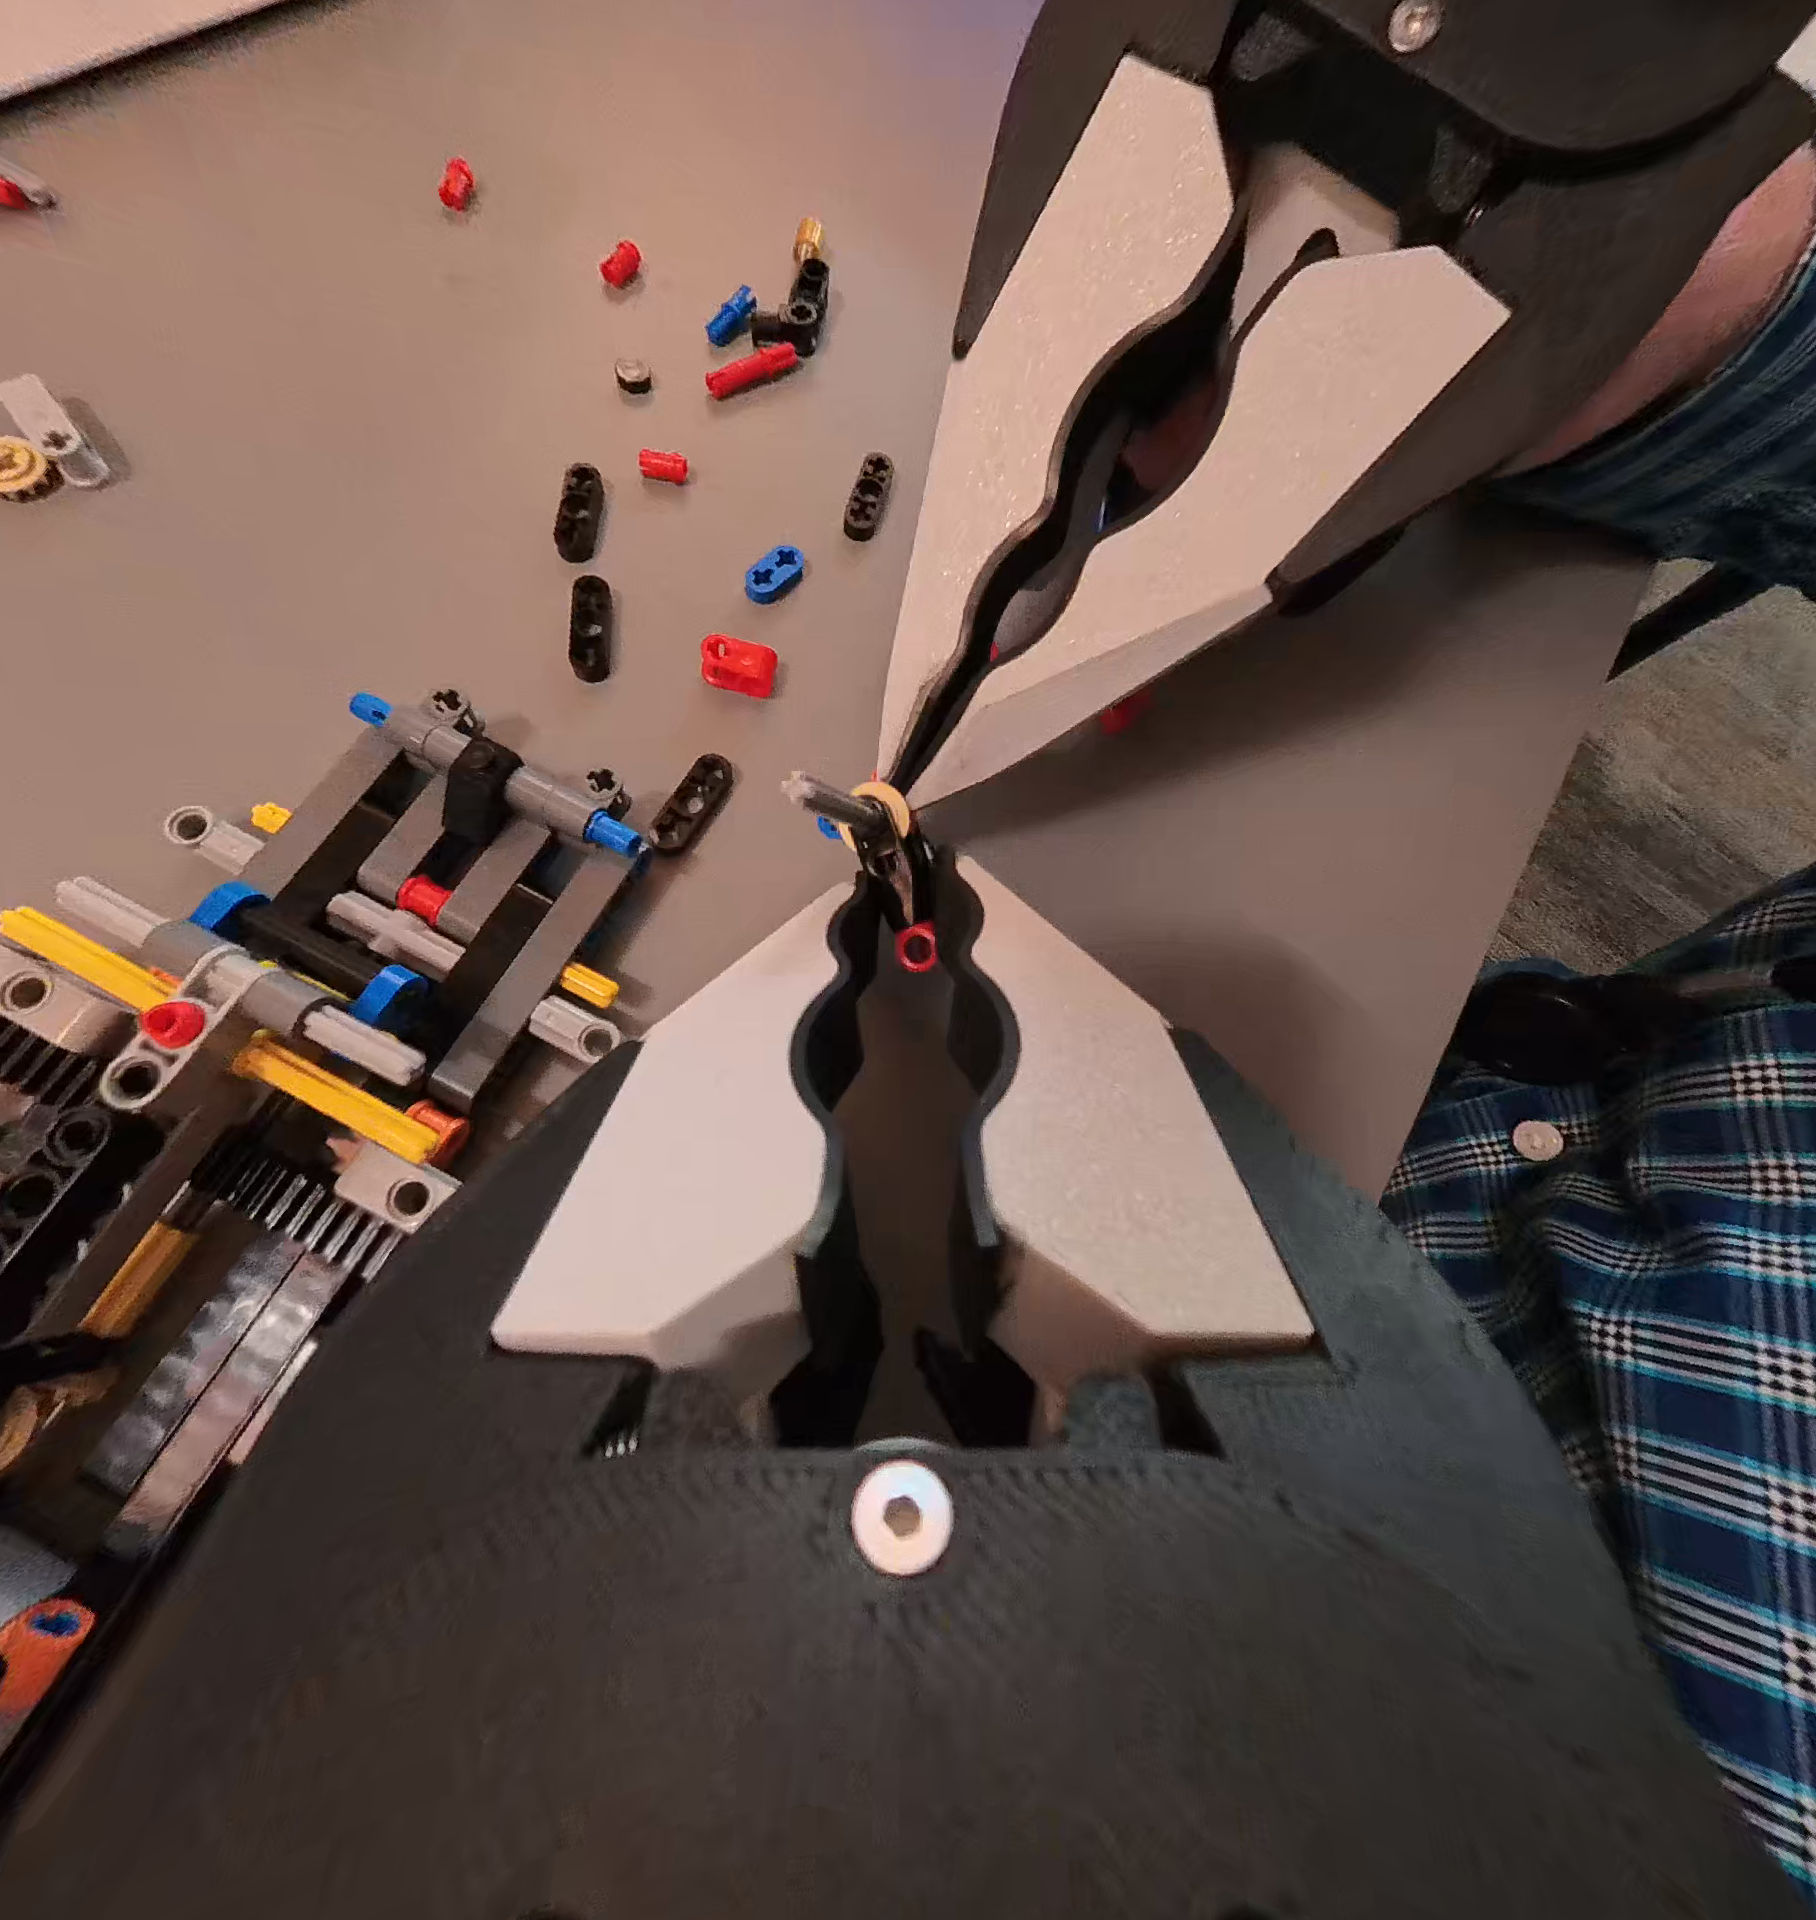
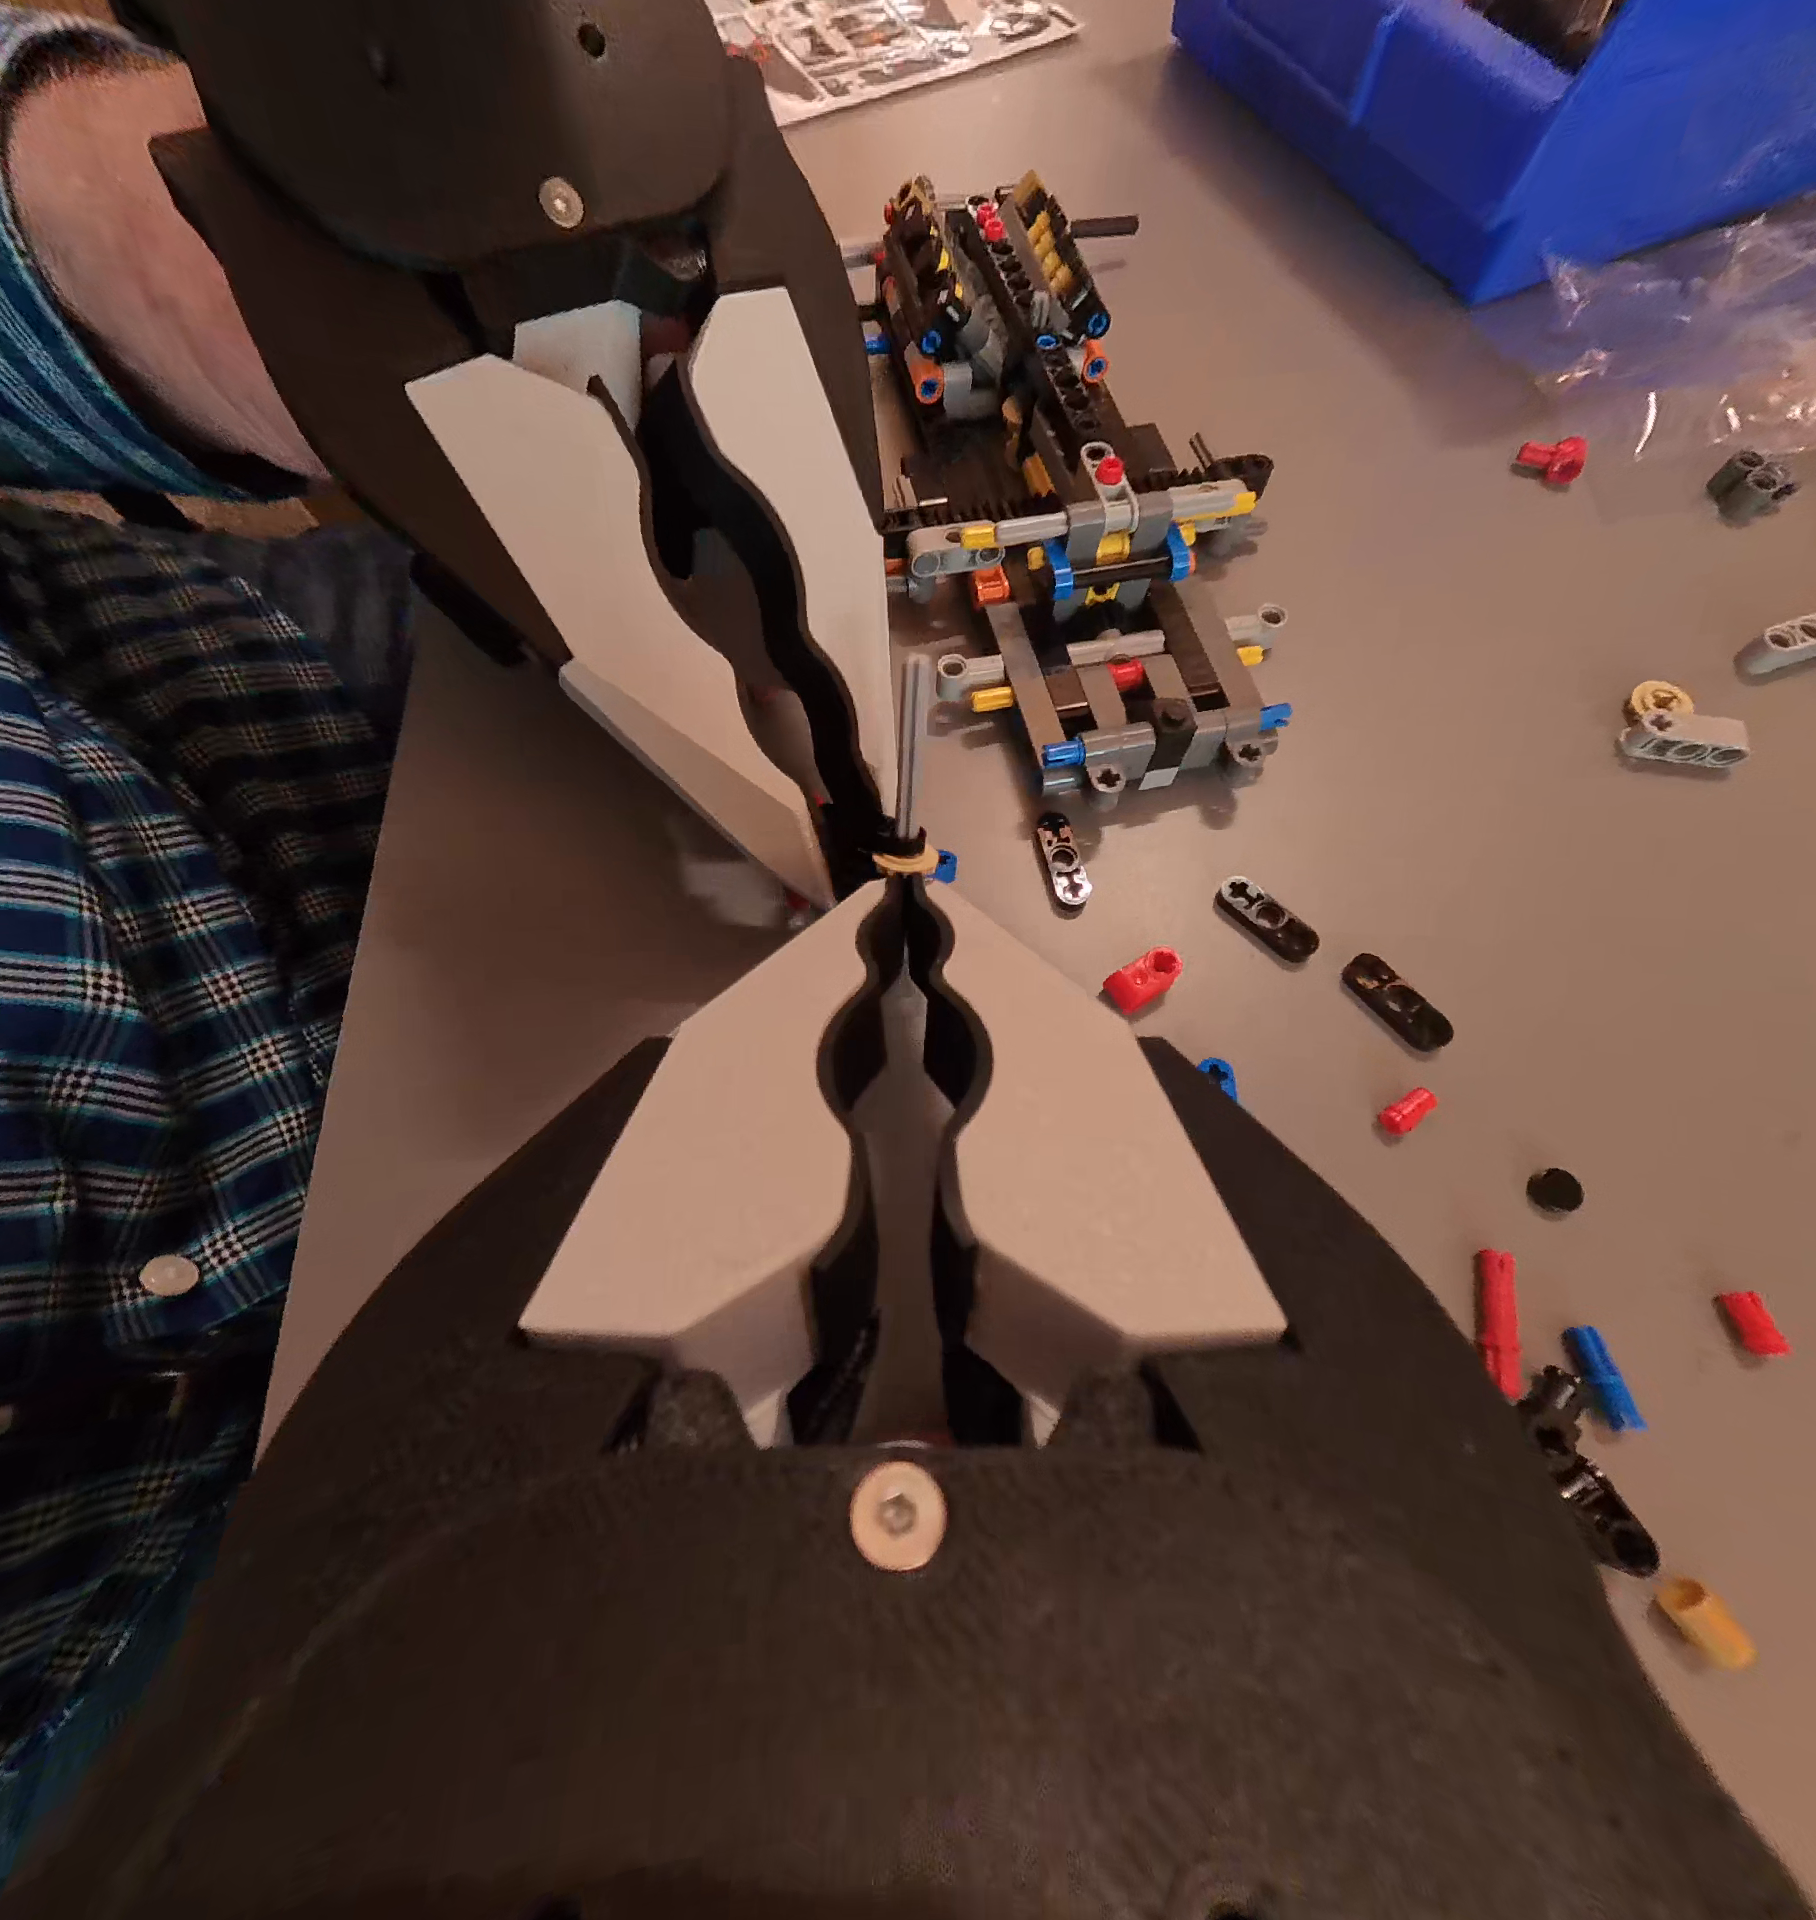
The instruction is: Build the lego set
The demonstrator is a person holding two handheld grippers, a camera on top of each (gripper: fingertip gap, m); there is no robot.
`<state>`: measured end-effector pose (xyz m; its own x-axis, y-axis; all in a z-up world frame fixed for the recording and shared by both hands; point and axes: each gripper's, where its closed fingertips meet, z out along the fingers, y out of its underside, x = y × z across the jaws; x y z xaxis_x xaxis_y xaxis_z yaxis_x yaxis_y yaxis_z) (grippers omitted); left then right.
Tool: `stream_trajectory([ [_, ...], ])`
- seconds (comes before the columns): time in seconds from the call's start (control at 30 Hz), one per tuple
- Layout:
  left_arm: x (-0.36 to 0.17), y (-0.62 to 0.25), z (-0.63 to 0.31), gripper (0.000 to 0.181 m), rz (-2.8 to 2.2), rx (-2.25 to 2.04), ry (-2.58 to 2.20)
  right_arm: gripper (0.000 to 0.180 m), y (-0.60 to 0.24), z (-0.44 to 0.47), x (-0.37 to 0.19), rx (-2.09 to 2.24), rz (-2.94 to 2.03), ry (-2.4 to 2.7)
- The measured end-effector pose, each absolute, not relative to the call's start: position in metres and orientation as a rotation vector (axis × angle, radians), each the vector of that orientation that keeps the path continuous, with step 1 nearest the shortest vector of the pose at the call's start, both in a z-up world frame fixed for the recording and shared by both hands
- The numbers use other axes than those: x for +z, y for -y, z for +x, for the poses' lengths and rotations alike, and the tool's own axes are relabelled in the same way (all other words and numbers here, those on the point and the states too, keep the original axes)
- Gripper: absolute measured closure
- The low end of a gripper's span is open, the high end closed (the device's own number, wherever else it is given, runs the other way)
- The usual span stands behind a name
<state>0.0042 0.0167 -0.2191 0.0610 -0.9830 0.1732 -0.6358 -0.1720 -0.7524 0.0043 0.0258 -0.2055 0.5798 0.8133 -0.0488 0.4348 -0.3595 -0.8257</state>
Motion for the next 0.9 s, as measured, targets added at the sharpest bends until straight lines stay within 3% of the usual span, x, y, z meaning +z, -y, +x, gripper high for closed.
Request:
stream_trajectory([
  [0.9,-0.176,-0.04,0.009,0.173,-1.47,-0.528,-1.446,0.18,-0.041,0.002,-0.16,1.093,-1.906,0.369],
])
